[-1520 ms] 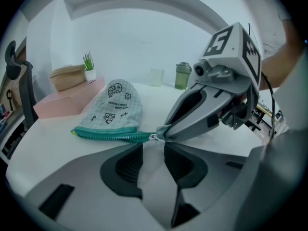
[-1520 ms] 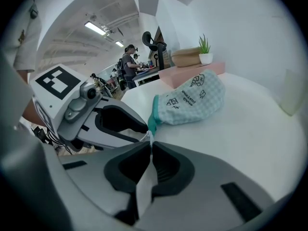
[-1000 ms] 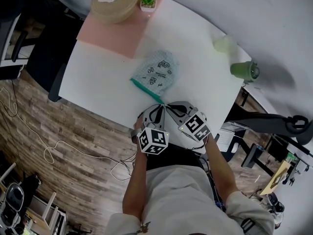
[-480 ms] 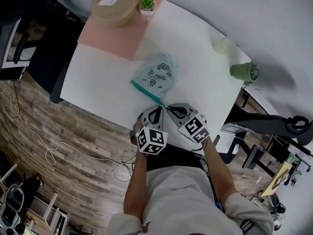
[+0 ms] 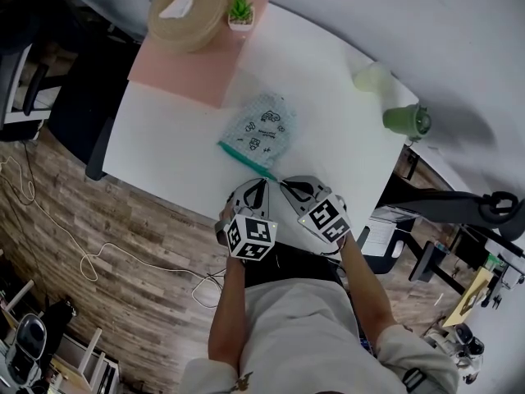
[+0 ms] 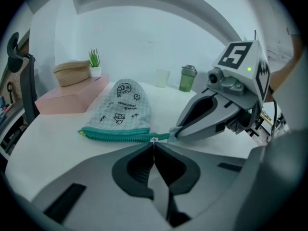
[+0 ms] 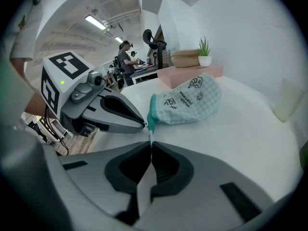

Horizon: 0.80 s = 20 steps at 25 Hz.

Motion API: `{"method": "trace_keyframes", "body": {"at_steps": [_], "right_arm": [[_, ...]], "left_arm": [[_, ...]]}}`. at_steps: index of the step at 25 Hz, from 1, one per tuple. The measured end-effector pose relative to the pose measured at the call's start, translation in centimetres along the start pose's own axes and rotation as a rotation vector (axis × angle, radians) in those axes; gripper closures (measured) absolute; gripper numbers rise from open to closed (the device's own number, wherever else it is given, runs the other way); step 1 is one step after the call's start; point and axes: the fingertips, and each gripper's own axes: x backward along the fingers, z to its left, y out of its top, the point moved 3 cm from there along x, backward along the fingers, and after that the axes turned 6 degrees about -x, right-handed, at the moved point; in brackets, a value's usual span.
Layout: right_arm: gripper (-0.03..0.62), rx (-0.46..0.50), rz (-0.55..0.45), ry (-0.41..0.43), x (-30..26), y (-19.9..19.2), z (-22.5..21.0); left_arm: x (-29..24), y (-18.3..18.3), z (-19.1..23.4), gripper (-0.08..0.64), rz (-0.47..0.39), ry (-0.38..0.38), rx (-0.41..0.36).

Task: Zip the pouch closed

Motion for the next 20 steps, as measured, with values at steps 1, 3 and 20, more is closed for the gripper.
{"method": "trace_keyframes", "body": {"at_steps": [1, 3, 20], "right_arm": [[0.586, -0.001, -0.001, -0.002, 0.0, 0.0, 0.0], [0.586, -0.004, -0.003, -0.007, 0.0, 0.1, -0.1], [0.586, -0.035, 0.002, -0.046, 0.0, 0.3, -0.5]], "left_arm": [[0.0, 0.0, 0.2, 0.561, 0.001, 0.003, 0.002], [0.1, -0.1, 0.7, 0.561, 0.001, 0.009, 0.008], [0.6, -0.3, 3.9, 0.561, 0.007, 0.014, 0.007]]}}
